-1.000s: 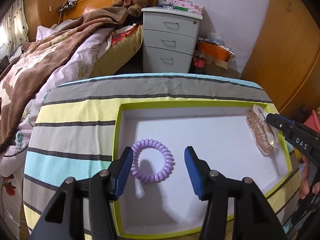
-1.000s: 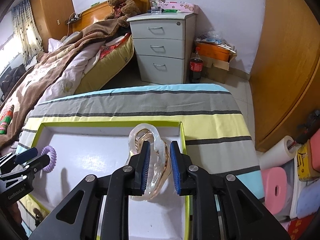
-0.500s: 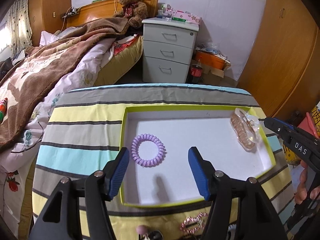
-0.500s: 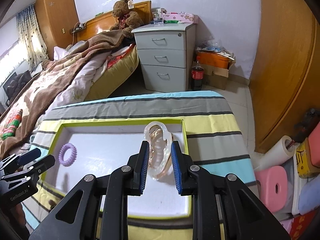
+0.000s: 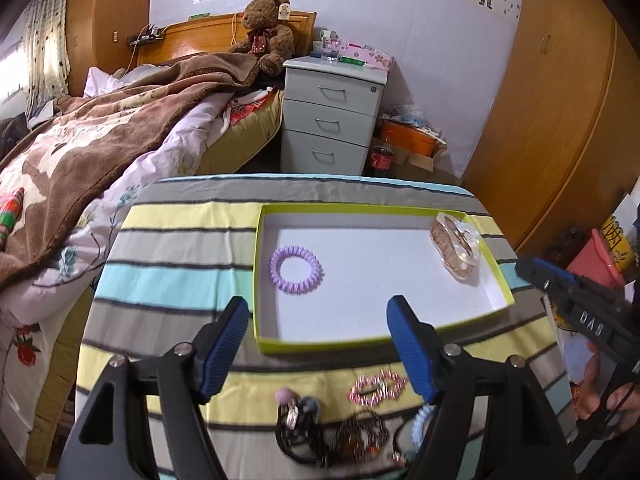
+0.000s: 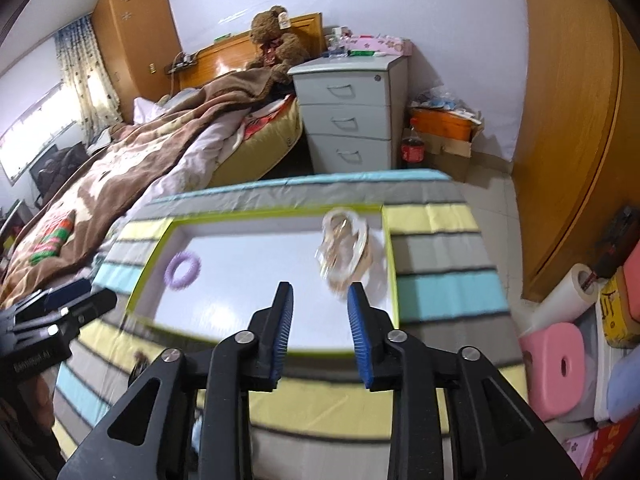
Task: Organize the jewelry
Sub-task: 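Lower the claw clip into the green box and open the right gripper, then close the right gripper on the light-blue coil hair tie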
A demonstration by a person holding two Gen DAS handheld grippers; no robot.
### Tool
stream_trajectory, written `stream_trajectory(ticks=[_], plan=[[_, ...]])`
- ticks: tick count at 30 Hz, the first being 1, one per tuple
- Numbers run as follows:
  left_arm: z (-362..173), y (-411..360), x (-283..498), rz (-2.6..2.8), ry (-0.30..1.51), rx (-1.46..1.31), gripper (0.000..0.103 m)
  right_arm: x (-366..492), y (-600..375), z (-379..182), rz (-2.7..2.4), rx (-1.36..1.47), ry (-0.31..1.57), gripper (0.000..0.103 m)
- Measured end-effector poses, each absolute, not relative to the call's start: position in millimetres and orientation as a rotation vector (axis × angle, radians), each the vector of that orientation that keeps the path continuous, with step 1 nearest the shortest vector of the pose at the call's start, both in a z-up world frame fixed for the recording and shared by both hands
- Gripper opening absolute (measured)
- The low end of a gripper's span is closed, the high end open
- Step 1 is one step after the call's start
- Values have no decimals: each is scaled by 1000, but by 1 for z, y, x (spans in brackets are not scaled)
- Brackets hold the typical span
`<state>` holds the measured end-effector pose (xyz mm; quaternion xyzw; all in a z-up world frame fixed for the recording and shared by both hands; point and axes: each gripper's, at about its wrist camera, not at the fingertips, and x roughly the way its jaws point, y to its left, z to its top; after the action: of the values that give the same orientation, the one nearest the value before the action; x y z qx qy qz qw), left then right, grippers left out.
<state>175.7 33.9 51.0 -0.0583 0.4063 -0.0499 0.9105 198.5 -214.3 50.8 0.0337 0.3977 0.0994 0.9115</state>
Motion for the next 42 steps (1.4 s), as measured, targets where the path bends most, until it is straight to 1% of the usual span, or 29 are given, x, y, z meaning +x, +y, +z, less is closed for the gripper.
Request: stream_trajectory(ticks=[4, 12, 25, 40, 42], plan=[[47, 42, 154, -112, 830, -146, 80, 178, -214, 40, 228, 68, 837, 30], [32, 64, 117, -92, 830, -219, 83, 152, -190, 7, 348, 1, 920, 30], [7, 107, 82, -14, 859, -308, 83, 148, -165, -25, 442, -54, 993, 30], [1, 104, 73, -39, 881, -321, 84, 142, -148, -31, 466, -163, 964, 30], [1, 101, 72, -38, 887, -316, 84, 142, -148, -31, 468, -165, 961, 26]])
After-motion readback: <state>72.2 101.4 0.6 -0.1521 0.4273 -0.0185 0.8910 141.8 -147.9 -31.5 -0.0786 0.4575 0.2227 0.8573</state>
